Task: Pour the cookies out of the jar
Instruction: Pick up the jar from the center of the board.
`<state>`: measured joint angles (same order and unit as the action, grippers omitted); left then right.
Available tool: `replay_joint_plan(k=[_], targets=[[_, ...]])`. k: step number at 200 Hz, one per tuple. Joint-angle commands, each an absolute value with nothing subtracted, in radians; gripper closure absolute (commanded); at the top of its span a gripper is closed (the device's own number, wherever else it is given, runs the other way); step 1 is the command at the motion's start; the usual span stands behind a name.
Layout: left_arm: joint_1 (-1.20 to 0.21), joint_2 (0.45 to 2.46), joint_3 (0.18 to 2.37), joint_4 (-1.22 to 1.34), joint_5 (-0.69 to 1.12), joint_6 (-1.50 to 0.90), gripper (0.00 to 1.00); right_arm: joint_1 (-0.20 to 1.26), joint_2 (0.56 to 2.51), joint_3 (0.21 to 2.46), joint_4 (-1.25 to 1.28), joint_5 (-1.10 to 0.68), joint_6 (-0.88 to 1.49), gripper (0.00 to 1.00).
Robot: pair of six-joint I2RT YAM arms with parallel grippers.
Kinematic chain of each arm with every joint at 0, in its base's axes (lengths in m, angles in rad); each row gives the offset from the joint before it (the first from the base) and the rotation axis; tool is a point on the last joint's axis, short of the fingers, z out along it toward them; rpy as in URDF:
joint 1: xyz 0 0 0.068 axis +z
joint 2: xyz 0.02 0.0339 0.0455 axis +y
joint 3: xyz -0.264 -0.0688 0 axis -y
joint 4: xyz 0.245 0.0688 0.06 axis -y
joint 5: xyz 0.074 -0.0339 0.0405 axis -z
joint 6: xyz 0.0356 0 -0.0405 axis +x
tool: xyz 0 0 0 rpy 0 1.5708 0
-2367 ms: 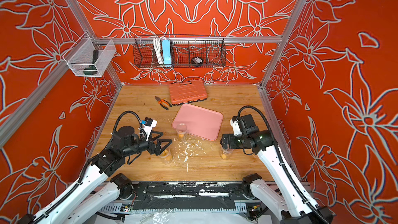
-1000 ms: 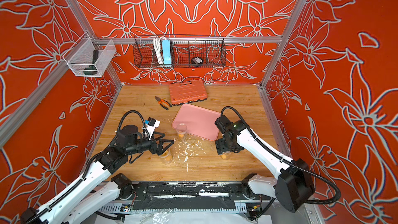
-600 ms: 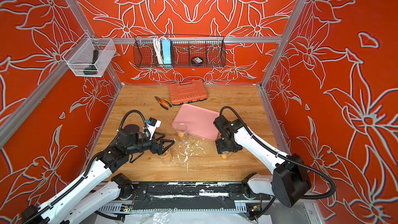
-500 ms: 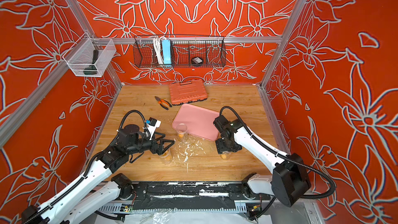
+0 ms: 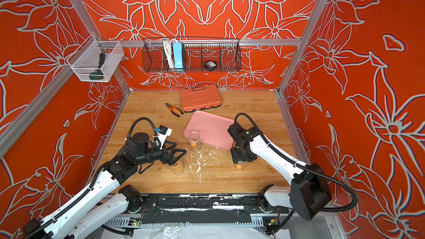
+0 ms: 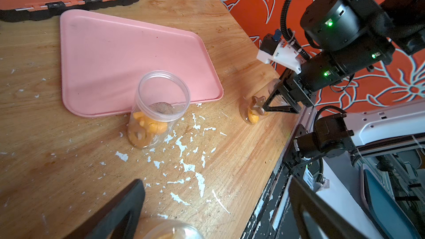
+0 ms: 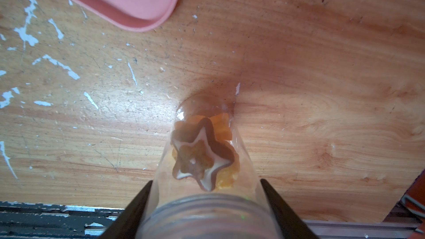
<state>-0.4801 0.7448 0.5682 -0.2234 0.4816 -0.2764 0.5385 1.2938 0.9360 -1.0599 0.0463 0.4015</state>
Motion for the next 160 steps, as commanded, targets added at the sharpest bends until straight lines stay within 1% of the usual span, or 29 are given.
replay_joint_plan(k=[1,35,84,121,160], targets=[[-0.488,0.744,0.561,-0.210,0.488,-0.273,0.02,0.536,1.274,0.956,-1.069,0.065,0.402,0.32],[-0.488,0.743,0.560,-0.210,0.485,-0.274,0.02,0.535,1.270,0.959,-1.069,0.066,0.401,0.36],[-0.488,0.737,0.560,-0.212,0.479,-0.274,0.02,0.535,1.255,0.994,-1.091,0.064,0.397,0.37],[-0.488,0.720,0.569,-0.218,0.466,-0.273,0.02,0.535,1.247,1.074,-1.120,0.034,0.390,0.37],[-0.487,0.708,0.597,-0.206,0.459,-0.311,0.02,0.535,1.250,1.207,-1.143,-0.029,0.382,0.38]])
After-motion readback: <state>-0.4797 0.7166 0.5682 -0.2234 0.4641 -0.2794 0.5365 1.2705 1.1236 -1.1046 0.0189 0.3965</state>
